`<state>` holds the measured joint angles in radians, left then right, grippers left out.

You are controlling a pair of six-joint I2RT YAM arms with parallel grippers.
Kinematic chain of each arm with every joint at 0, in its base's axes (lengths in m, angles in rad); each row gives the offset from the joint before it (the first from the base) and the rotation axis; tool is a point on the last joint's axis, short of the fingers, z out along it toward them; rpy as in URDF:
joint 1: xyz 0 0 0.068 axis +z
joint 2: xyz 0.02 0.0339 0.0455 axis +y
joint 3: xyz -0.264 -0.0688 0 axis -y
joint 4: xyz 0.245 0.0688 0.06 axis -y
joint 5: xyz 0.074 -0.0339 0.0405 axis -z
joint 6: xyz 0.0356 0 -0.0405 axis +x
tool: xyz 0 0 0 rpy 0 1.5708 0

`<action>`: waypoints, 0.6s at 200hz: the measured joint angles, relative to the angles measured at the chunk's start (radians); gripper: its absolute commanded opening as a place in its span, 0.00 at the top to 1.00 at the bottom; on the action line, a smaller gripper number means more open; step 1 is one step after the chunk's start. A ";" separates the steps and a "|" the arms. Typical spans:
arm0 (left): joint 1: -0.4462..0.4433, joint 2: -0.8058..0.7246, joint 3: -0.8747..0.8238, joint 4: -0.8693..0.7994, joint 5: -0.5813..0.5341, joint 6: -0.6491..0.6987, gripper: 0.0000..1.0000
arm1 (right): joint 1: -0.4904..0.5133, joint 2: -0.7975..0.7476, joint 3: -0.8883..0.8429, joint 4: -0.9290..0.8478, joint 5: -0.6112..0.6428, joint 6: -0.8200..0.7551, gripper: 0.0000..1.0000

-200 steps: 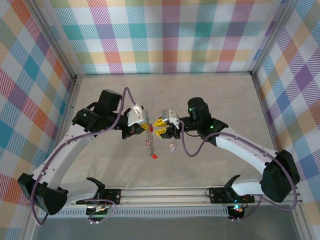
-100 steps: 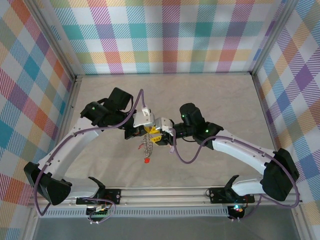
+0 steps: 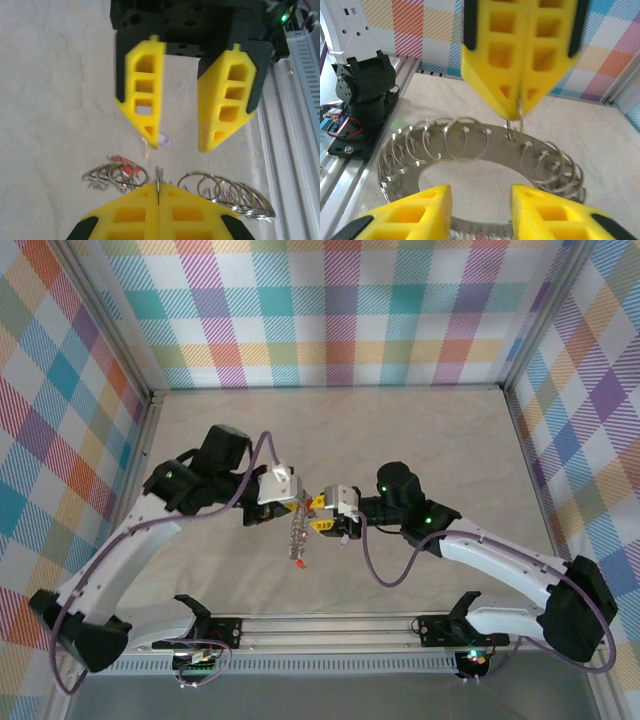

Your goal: Put the keys on the keyring

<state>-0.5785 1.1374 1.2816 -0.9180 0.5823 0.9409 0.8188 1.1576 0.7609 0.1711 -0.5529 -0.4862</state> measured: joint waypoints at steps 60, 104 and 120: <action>0.000 -0.052 -0.083 0.160 0.196 0.013 1.00 | 0.008 -0.041 -0.034 0.117 -0.004 0.059 0.65; 0.000 -0.044 -0.100 0.230 0.266 -0.026 1.00 | 0.027 -0.069 -0.034 0.128 0.010 0.059 0.67; 0.000 -0.041 -0.106 0.262 0.280 -0.040 1.00 | 0.029 -0.101 -0.040 0.139 0.021 0.059 0.67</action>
<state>-0.5785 1.0962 1.1751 -0.6556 0.8623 0.9009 0.8474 1.0561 0.7204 0.3103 -0.5320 -0.4274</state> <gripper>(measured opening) 0.049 0.328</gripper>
